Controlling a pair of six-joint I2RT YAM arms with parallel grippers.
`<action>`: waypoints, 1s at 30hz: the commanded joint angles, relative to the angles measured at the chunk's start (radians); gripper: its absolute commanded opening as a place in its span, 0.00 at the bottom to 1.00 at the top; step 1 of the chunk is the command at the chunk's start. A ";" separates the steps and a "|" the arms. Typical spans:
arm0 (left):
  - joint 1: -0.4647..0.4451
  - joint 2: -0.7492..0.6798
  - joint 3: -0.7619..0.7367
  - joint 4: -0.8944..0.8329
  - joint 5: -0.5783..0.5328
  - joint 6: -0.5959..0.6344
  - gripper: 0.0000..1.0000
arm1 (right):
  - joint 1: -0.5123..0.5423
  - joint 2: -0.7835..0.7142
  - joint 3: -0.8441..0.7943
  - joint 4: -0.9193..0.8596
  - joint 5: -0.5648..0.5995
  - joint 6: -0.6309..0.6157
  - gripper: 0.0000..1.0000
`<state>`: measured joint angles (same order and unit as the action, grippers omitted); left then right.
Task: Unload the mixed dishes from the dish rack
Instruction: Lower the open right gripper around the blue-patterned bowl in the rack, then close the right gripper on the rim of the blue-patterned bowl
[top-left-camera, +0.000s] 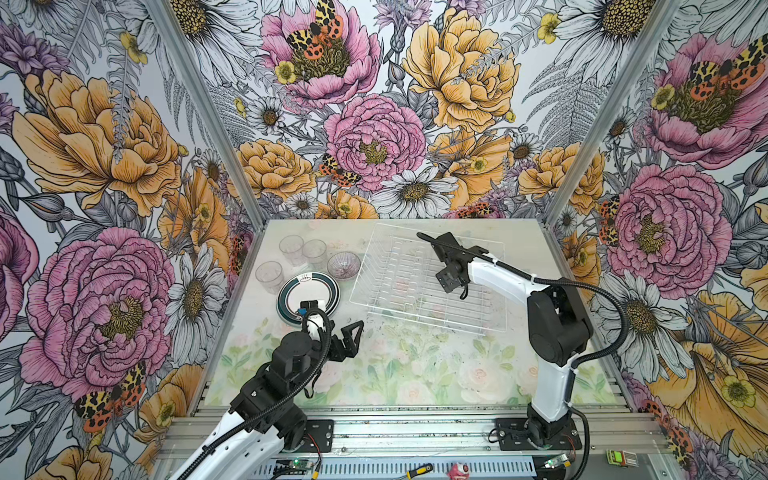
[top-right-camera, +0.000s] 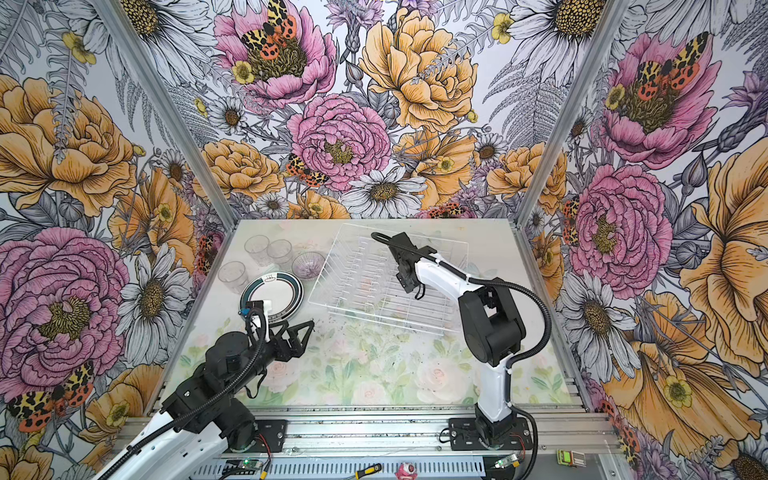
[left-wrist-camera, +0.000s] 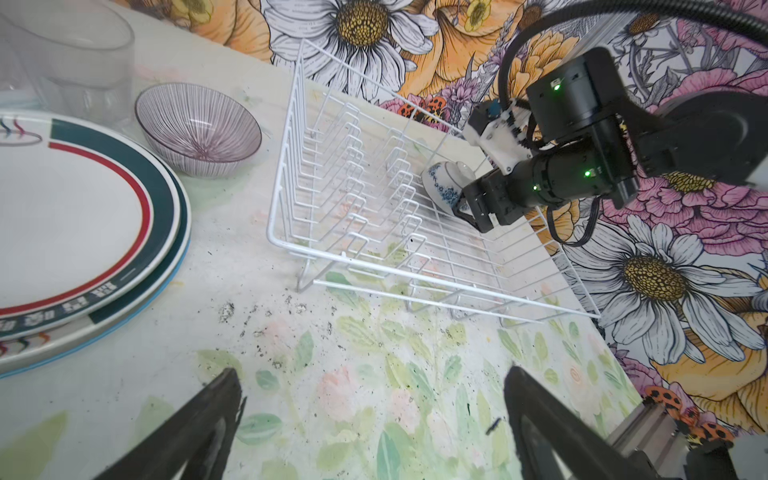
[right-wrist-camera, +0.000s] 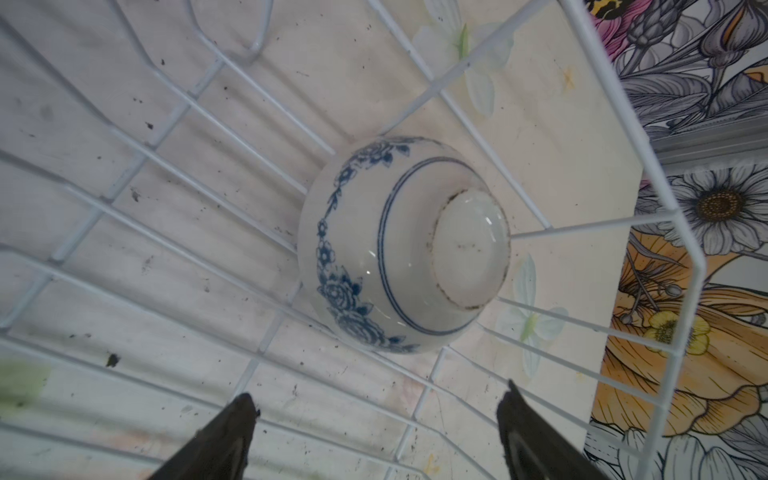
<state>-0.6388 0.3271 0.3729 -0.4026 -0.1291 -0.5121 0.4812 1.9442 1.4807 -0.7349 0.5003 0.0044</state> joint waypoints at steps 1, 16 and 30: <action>-0.003 -0.078 -0.059 0.028 -0.113 0.073 0.99 | 0.005 0.034 0.039 0.037 0.084 -0.043 0.92; 0.025 -0.225 -0.138 -0.006 -0.167 0.105 0.99 | 0.044 0.106 0.048 0.078 0.182 -0.101 0.92; 0.049 -0.227 -0.143 -0.006 -0.154 0.098 0.99 | 0.040 0.202 0.113 0.085 0.282 -0.141 0.93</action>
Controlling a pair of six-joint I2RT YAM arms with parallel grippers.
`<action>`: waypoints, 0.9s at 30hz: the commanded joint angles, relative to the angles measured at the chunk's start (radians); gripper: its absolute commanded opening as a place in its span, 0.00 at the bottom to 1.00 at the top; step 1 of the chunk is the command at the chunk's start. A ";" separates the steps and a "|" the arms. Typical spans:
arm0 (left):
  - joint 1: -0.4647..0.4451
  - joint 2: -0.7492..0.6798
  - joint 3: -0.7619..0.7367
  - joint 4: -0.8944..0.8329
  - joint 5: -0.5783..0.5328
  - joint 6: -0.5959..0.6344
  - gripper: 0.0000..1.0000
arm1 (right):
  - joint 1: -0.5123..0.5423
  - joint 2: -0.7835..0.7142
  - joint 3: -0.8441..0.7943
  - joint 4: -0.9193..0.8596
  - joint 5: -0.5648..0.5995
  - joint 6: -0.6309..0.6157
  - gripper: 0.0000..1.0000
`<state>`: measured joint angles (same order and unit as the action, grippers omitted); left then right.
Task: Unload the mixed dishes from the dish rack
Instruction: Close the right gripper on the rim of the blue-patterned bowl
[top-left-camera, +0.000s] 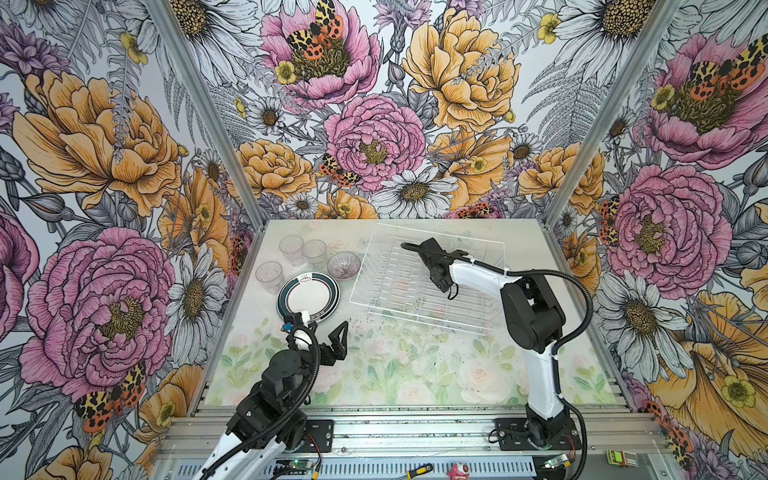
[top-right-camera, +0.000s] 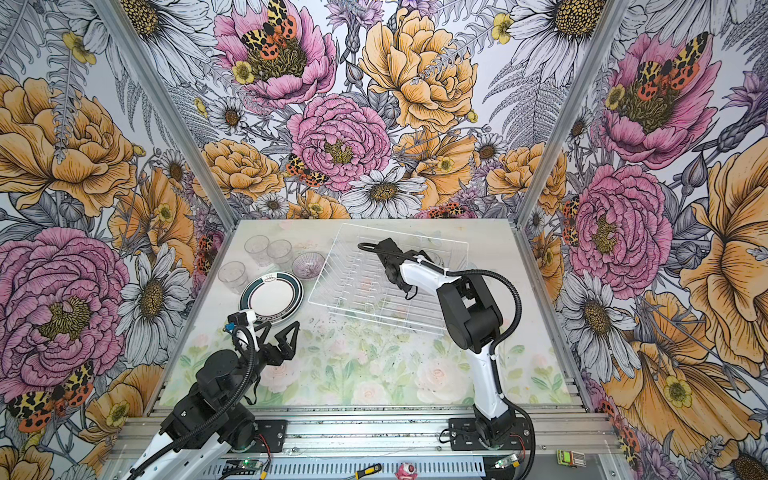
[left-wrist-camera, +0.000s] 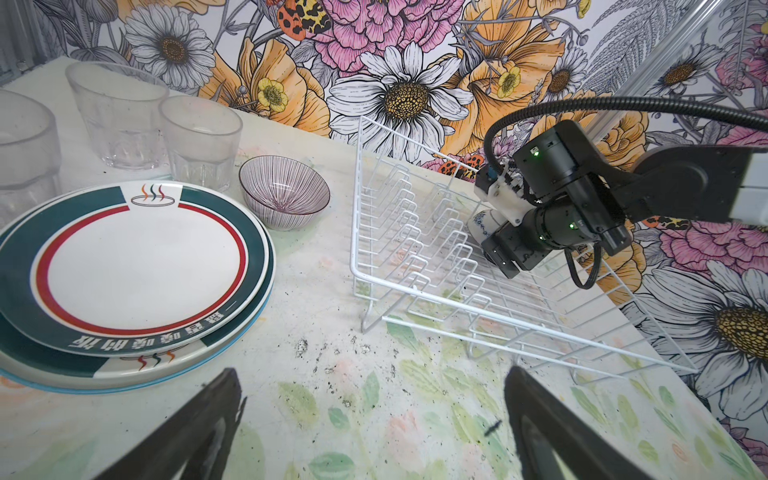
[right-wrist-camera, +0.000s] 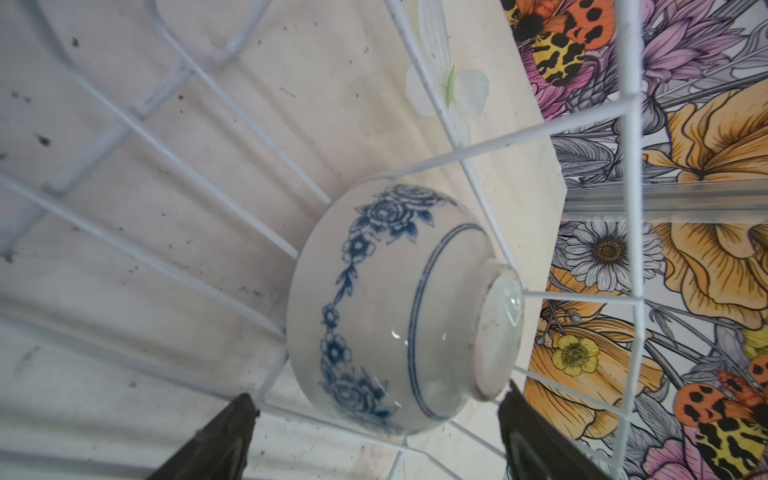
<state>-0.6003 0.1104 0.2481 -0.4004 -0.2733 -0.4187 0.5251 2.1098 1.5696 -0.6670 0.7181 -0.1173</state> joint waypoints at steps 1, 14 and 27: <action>0.014 -0.011 -0.019 -0.005 -0.002 0.004 0.99 | -0.005 0.044 0.027 0.017 0.081 -0.024 0.93; 0.025 -0.011 0.005 0.006 0.028 -0.015 0.99 | -0.041 0.004 0.036 0.040 0.147 -0.007 0.92; 0.026 -0.012 0.017 -0.011 0.010 -0.028 0.99 | -0.054 -0.029 0.033 0.079 0.200 -0.016 0.92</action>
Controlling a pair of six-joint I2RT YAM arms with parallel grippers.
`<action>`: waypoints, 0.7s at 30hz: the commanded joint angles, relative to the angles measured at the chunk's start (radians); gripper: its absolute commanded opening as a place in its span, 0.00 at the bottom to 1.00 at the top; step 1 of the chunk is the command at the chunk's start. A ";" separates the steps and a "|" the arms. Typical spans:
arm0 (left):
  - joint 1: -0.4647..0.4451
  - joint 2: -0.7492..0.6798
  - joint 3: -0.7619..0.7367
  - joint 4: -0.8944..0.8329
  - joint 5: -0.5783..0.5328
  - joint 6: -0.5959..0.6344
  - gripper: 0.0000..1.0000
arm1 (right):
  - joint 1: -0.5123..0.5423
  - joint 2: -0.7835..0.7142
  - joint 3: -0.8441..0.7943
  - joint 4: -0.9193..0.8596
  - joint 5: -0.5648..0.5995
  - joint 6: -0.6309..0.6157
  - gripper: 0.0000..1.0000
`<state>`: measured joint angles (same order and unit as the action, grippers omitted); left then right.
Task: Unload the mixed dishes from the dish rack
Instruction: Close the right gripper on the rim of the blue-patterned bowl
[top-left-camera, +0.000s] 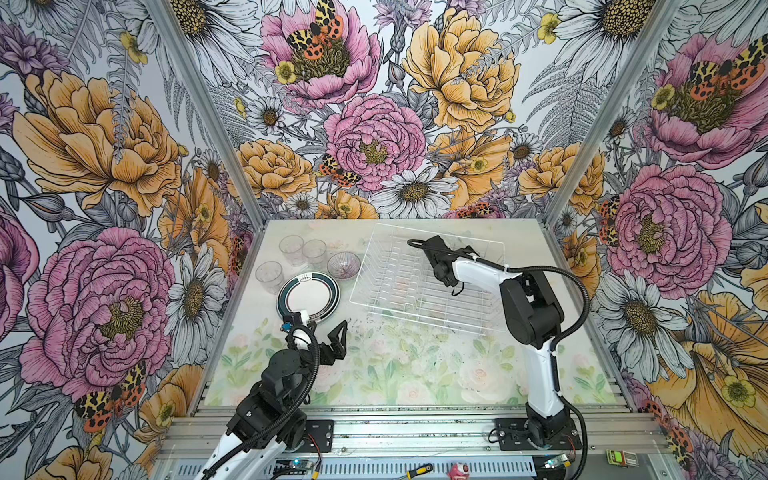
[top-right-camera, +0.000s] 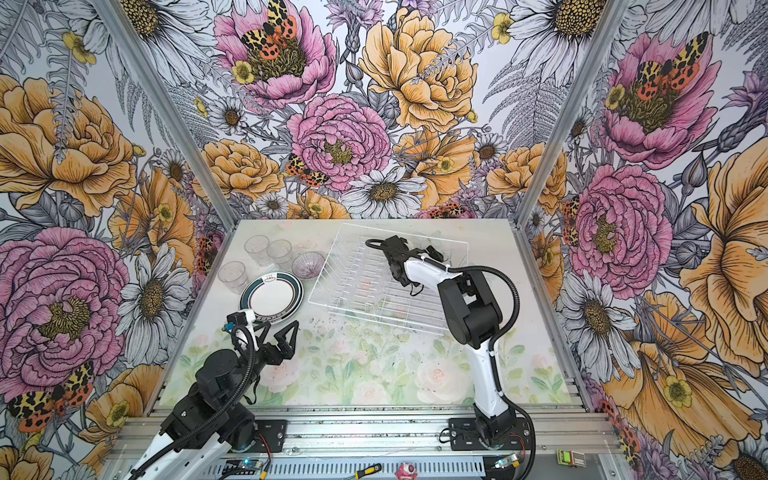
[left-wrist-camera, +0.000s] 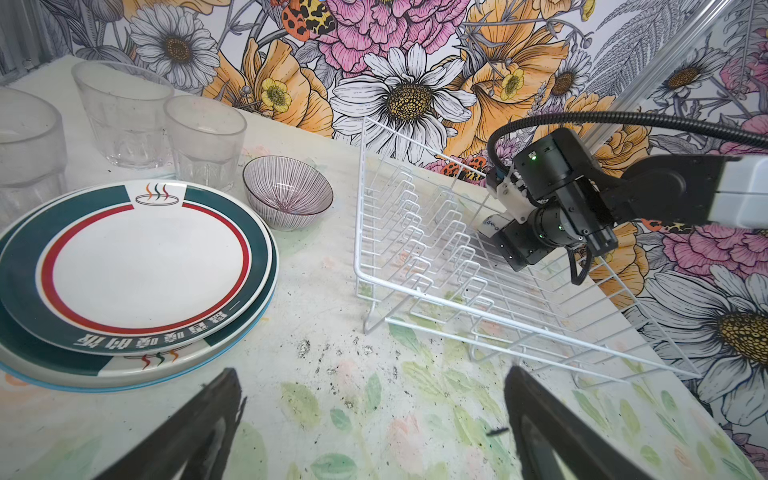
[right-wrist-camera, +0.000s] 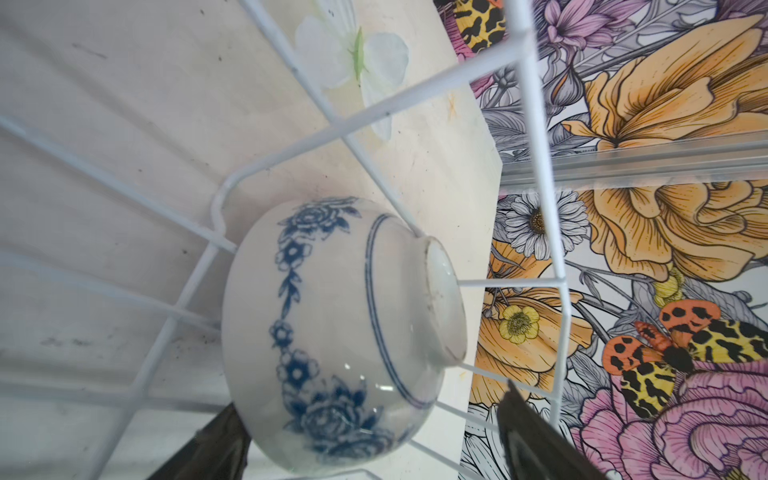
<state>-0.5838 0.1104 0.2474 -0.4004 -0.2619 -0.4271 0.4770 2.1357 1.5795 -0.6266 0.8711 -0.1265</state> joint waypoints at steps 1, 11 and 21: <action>0.010 -0.011 0.017 -0.011 0.001 -0.018 0.99 | -0.006 -0.054 0.024 0.042 0.049 -0.013 0.92; 0.012 -0.007 0.022 -0.008 -0.011 -0.034 0.99 | -0.008 -0.042 0.024 0.050 0.006 -0.063 0.58; 0.016 0.049 0.069 -0.006 -0.013 -0.079 0.99 | -0.006 -0.004 0.031 0.048 0.118 -0.114 0.50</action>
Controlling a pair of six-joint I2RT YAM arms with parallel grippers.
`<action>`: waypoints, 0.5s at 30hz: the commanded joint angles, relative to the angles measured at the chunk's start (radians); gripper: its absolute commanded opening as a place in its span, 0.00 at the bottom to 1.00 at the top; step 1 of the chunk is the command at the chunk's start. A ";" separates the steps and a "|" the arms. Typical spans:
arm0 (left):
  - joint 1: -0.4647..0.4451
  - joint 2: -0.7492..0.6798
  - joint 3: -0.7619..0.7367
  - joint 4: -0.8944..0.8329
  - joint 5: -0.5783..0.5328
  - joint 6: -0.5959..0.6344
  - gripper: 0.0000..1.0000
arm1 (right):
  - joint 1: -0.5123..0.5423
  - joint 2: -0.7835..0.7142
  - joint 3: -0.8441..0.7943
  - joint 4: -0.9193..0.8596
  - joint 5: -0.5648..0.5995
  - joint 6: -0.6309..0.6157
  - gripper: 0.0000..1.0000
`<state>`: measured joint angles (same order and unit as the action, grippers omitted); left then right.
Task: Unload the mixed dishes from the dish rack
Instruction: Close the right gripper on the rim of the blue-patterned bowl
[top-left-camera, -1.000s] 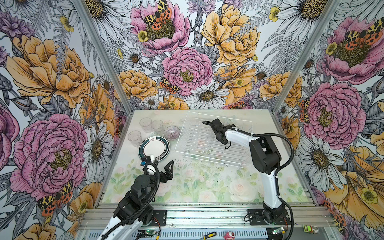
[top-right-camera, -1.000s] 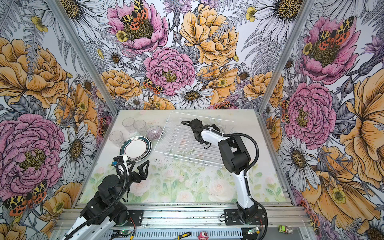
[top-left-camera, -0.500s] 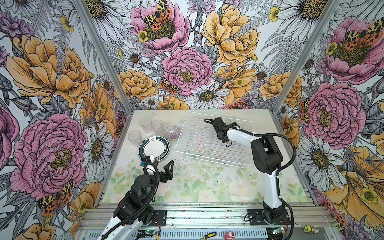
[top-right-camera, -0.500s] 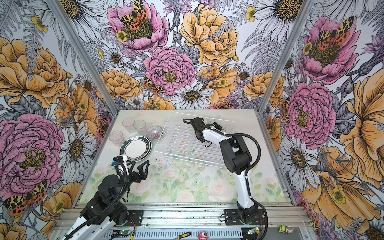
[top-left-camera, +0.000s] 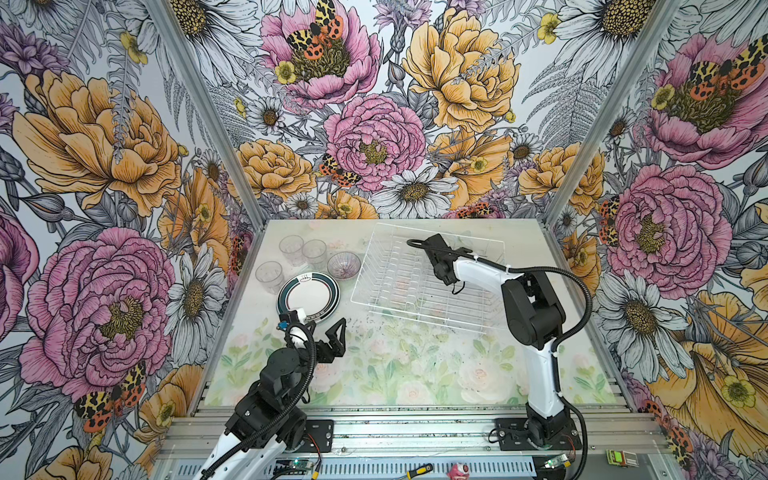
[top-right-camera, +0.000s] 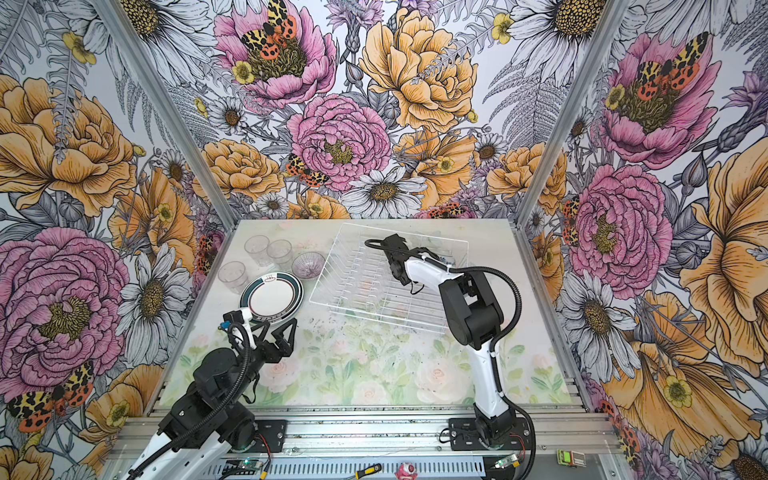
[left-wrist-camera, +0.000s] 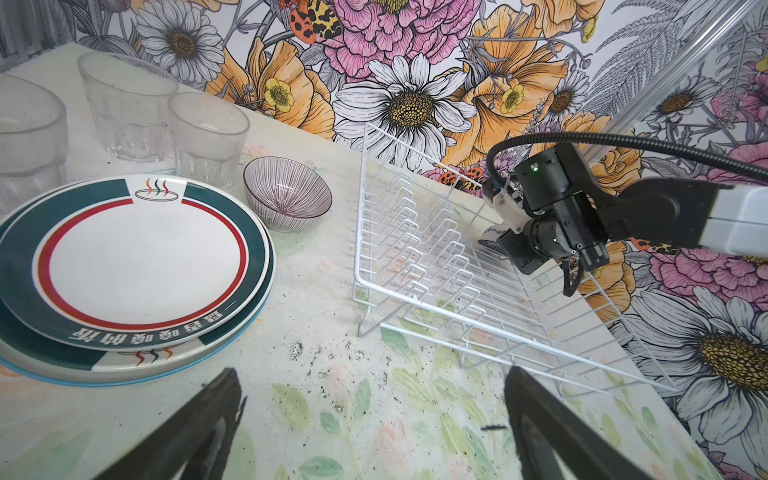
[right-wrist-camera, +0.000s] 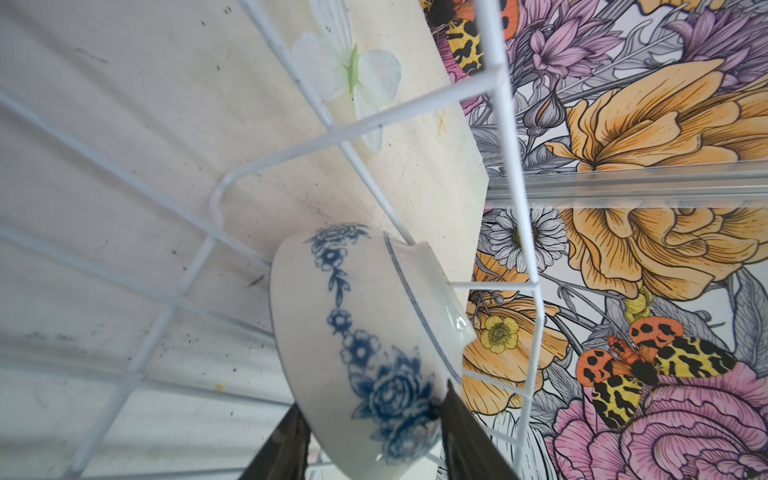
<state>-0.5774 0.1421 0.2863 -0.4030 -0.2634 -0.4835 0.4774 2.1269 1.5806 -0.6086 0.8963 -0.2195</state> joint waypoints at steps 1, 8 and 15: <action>0.010 0.025 0.035 -0.002 -0.010 -0.024 0.99 | -0.005 0.014 0.030 0.031 0.118 -0.030 0.50; 0.011 0.042 0.047 0.000 -0.014 -0.026 0.99 | -0.008 0.049 0.027 0.056 0.170 -0.058 0.49; 0.013 0.042 0.051 0.000 -0.024 -0.024 0.99 | -0.007 0.083 0.040 0.093 0.183 -0.106 0.32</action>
<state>-0.5755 0.1814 0.3092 -0.4034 -0.2657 -0.4988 0.4789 2.1799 1.5829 -0.5747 1.0447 -0.3088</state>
